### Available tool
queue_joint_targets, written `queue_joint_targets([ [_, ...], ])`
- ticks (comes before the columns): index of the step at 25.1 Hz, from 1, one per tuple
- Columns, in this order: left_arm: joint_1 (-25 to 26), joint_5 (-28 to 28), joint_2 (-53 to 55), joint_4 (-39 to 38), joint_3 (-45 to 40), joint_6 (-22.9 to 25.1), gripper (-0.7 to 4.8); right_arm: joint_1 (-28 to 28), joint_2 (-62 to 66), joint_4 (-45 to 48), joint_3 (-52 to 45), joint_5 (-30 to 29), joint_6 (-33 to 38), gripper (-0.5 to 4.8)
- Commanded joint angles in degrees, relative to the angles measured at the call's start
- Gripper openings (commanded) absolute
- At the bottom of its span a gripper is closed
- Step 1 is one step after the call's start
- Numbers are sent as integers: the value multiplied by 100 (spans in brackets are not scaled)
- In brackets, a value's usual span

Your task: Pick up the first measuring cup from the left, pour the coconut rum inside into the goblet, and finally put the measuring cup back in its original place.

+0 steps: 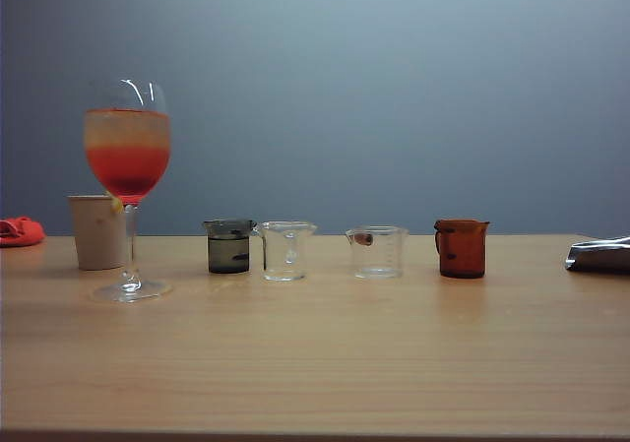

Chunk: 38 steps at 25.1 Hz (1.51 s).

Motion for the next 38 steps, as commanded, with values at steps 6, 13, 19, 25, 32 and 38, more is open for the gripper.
queue_joint_targets([
  [6, 2, 0, 2, 125, 11, -24, -5, -2, 4, 125, -2, -13, 26, -1],
  [13, 0, -271, 4, -293, 549, -675, -5, 4, 9, 11, 684, -291, 28, -2],
  [19, 0, -260, 42, -603, 1228, -691, -5, 4, 297, -57, 1390, -289, 26, -2],
  [25, 0, -256, 546, -710, 1965, -717, -5, 9, 1178, 50, 2243, -332, 26, -3],
  [32, -2, 173, 1604, -734, 2763, -815, -5, 369, 2529, 704, 3036, -737, 24, -3],
  [38, -9, 826, 2483, -743, 3281, -1139, -5, 1943, 3681, 1641, 3224, 168, 20, -4],
])
